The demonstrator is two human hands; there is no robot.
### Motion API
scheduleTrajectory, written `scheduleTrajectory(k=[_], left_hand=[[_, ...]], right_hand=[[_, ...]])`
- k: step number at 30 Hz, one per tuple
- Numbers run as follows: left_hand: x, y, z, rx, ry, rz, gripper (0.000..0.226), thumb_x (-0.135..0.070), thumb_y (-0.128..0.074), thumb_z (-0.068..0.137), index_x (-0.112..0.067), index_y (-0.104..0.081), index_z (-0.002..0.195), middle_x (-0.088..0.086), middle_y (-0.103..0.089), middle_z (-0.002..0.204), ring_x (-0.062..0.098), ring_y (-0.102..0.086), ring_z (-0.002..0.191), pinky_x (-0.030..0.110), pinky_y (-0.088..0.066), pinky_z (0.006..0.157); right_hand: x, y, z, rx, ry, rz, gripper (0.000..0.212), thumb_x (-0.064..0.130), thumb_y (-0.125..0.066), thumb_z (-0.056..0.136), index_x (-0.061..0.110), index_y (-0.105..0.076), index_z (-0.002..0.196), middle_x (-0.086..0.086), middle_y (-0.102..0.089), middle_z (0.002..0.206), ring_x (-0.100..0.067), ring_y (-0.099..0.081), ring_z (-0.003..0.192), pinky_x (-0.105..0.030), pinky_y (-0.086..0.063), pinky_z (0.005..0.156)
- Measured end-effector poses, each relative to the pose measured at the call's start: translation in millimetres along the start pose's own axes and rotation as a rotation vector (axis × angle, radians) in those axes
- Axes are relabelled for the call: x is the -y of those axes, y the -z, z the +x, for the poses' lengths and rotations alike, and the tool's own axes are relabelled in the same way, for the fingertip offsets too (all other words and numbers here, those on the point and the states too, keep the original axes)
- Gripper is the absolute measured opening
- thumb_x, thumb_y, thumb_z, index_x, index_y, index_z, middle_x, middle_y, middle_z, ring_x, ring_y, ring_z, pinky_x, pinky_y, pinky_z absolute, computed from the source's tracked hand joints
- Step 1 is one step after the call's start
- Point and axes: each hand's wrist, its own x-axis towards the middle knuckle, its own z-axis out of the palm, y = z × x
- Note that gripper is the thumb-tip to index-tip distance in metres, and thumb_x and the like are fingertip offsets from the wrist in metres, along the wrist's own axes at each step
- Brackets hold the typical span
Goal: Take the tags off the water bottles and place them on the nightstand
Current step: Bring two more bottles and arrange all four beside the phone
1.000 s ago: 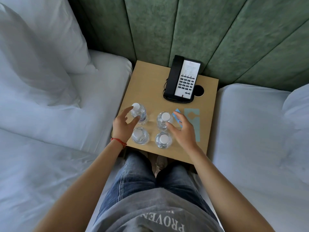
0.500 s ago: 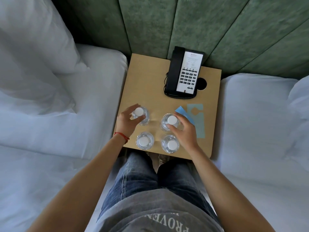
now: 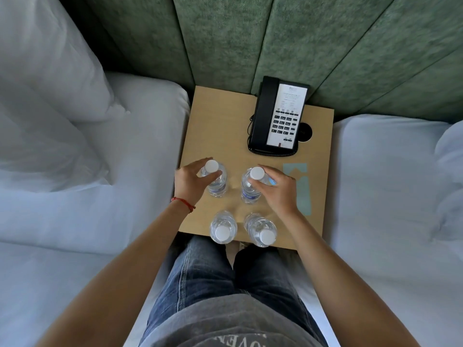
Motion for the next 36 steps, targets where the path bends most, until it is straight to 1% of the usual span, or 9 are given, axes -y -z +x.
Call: scheduleTrajectory(k=[4, 7, 14, 18, 23, 26, 30, 33, 36], left_hand=[[-2, 6, 16, -0.012, 0.02, -0.025, 0.037, -0.013, -0.078, 0.069, -0.006, -0.069, 0.104, 0.012, -0.069, 0.108, 0.012, -0.061, 0.096, 0.014, -0.042, 0.083], [-6, 10, 33, -0.03, 0.006, -0.025, 0.036, -0.013, -0.078, 0.069, -0.006, -0.069, 0.103, 0.011, -0.069, 0.107, 0.009, -0.059, 0.094, 0.007, -0.041, 0.08], [-19, 19, 88, -0.022, -0.073, 0.07, 0.032, -0.016, -0.075, 0.073, -0.007, -0.07, 0.103, 0.014, -0.072, 0.099, 0.024, -0.065, 0.088, 0.01, -0.039, 0.075], [-25, 21, 114, -0.042, -0.092, 0.072, 0.03, -0.017, -0.076, 0.073, -0.009, -0.07, 0.102, 0.014, -0.072, 0.09, 0.023, -0.062, 0.078, 0.007, -0.038, 0.071], [-31, 20, 144, -0.041, -0.111, 0.063, 0.032, -0.019, -0.075, 0.074, -0.011, -0.07, 0.104, 0.01, -0.073, 0.097, 0.014, -0.061, 0.083, 0.016, -0.041, 0.078], [-38, 17, 162, -0.022, -0.141, 0.075, 0.03, -0.02, -0.074, 0.075, -0.01, -0.07, 0.102, 0.01, -0.073, 0.096, 0.021, -0.064, 0.085, 0.027, -0.046, 0.085], [-47, 12, 184, -0.016, -0.209, 0.092, 0.032, -0.018, -0.075, 0.074, -0.005, -0.07, 0.102, 0.014, -0.073, 0.092, 0.018, -0.059, 0.075, 0.0, -0.034, 0.065], [-54, 9, 197, -0.012, -0.22, 0.078, 0.033, -0.018, -0.075, 0.074, -0.005, -0.069, 0.103, 0.013, -0.072, 0.097, 0.016, -0.062, 0.08, 0.008, -0.038, 0.068], [-58, 5, 208, 0.008, -0.219, 0.054, 0.034, -0.019, -0.075, 0.074, -0.005, -0.069, 0.104, 0.013, -0.072, 0.098, 0.021, -0.066, 0.086, 0.019, -0.045, 0.074]], right_hand=[[7, -5, 15, -0.019, 0.012, -0.005, 0.035, 0.017, -0.081, 0.068, 0.006, -0.071, 0.099, -0.003, -0.072, 0.097, -0.004, -0.061, 0.086, 0.001, -0.039, 0.077], [15, -12, 30, -0.045, 0.016, 0.006, 0.034, 0.018, -0.081, 0.068, 0.006, -0.071, 0.098, 0.0, -0.071, 0.092, 0.002, -0.059, 0.082, 0.0, -0.038, 0.074], [36, -29, 76, -0.047, 0.06, 0.02, 0.037, 0.017, -0.079, 0.071, 0.002, -0.069, 0.104, -0.009, -0.071, 0.104, -0.016, -0.065, 0.097, -0.024, -0.05, 0.087], [44, -37, 105, -0.063, 0.061, 0.049, 0.034, 0.015, -0.077, 0.072, 0.002, -0.069, 0.103, -0.009, -0.071, 0.103, -0.015, -0.064, 0.094, -0.021, -0.048, 0.085], [51, -43, 140, -0.072, 0.092, 0.057, 0.032, 0.013, -0.077, 0.072, 0.002, -0.069, 0.101, -0.006, -0.071, 0.101, -0.011, -0.062, 0.09, -0.009, -0.045, 0.081], [54, -42, 158, -0.08, 0.113, 0.082, 0.029, 0.012, -0.076, 0.072, 0.003, -0.07, 0.099, -0.002, -0.07, 0.096, -0.013, -0.064, 0.088, -0.01, -0.046, 0.079], [54, -40, 181, -0.103, 0.11, 0.084, 0.032, 0.009, -0.076, 0.073, 0.001, -0.069, 0.103, -0.007, -0.07, 0.101, -0.013, -0.063, 0.091, -0.013, -0.048, 0.081], [53, -37, 197, -0.119, 0.106, 0.084, 0.035, 0.008, -0.076, 0.072, 0.001, -0.068, 0.105, -0.01, -0.07, 0.105, -0.01, -0.061, 0.092, -0.008, -0.045, 0.08], [52, -33, 210, -0.117, 0.095, 0.078, 0.037, 0.009, -0.077, 0.071, 0.002, -0.068, 0.106, -0.01, -0.07, 0.106, -0.01, -0.061, 0.094, -0.013, -0.046, 0.083]])
